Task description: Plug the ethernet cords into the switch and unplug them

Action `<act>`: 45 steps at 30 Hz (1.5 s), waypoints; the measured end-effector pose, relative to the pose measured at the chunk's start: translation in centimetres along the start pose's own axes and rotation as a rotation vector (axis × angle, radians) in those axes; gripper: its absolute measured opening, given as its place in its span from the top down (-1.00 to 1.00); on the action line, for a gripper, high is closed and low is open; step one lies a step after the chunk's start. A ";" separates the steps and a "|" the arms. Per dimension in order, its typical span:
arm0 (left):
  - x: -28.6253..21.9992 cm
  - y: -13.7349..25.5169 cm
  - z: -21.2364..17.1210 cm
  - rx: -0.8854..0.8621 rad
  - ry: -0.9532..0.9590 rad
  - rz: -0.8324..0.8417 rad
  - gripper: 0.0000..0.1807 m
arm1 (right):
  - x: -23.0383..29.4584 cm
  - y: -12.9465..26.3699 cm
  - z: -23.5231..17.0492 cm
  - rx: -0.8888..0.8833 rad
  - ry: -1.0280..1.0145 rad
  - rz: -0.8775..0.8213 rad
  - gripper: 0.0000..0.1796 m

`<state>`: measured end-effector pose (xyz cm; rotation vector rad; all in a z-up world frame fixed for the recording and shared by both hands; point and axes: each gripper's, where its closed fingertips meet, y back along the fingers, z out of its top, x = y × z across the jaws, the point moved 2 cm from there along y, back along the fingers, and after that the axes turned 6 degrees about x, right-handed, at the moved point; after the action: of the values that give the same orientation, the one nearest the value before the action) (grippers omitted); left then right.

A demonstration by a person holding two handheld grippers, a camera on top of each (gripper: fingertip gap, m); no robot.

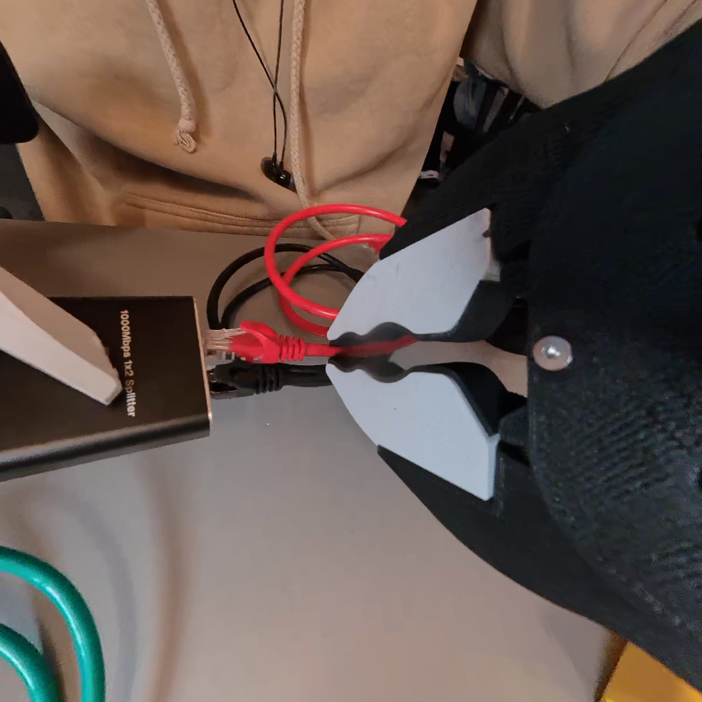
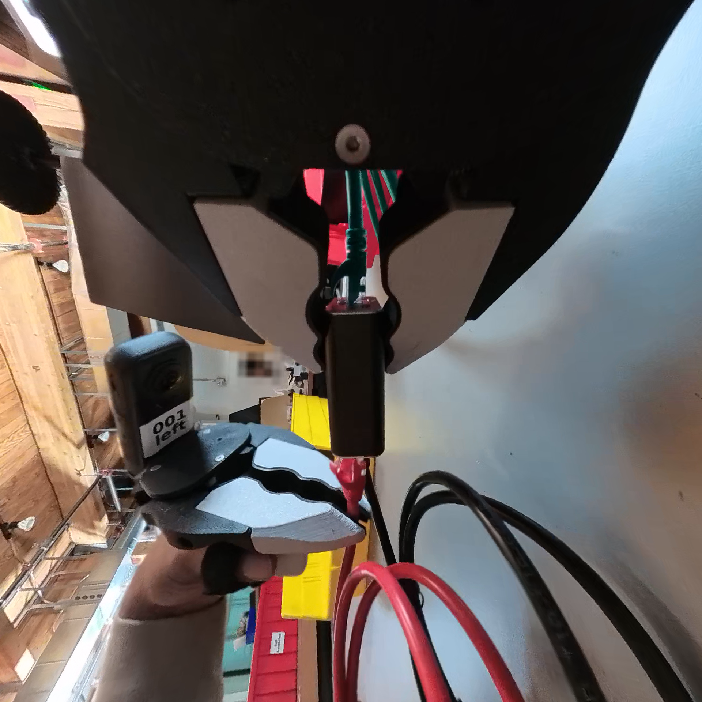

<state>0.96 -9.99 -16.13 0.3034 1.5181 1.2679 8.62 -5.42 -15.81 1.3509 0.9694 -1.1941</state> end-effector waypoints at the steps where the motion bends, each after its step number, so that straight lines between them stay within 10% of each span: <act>1: -0.2 -0.2 -0.1 0.023 -0.006 -0.005 0.94 | 0.1 0.0 0.2 -0.004 0.007 0.001 0.71; 27: -0.5 -2.3 -0.2 -0.110 0.400 -0.362 0.94 | 0.9 0.3 0.6 0.040 0.077 -0.044 0.70; 45: -3.7 0.0 0.7 -0.263 0.145 -0.570 0.94 | -1.0 0.8 0.5 0.013 0.018 -0.142 0.71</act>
<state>2.98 -12.30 -13.94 -0.3787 1.3980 1.0210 9.12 -5.93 -14.62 1.3223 1.0865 -1.2981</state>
